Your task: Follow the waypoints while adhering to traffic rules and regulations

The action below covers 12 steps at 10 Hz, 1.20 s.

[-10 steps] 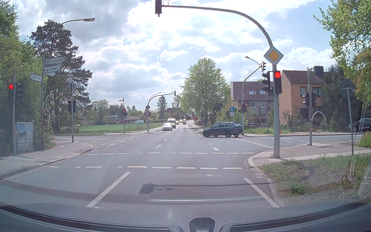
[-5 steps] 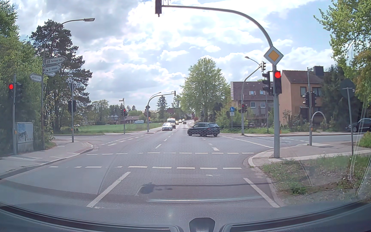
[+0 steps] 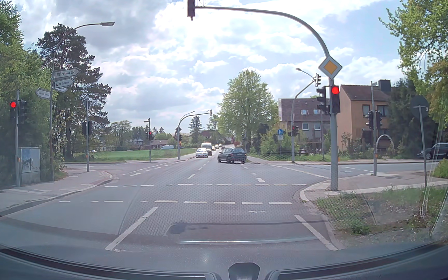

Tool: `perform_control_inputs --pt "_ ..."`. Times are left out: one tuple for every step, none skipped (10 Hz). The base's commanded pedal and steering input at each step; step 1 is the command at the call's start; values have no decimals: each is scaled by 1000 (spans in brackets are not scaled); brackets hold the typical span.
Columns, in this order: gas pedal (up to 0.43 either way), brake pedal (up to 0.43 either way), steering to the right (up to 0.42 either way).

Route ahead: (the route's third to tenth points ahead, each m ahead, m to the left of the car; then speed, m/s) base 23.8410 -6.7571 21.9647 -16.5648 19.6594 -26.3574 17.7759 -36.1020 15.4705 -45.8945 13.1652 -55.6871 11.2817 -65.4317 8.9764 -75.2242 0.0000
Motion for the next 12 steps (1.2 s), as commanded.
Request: perform_control_inputs --pt "0 207 -14" --pt "0 207 -14" --pt "0 207 -14" --pt "0 207 -14" --pt "0 207 -14" --pt "0 207 -14" --pt "0 207 -14" --pt "0 207 -14" --pt "0 207 -14" --pt "0 207 -14" --pt "0 207 -14" --pt "0 207 -14"
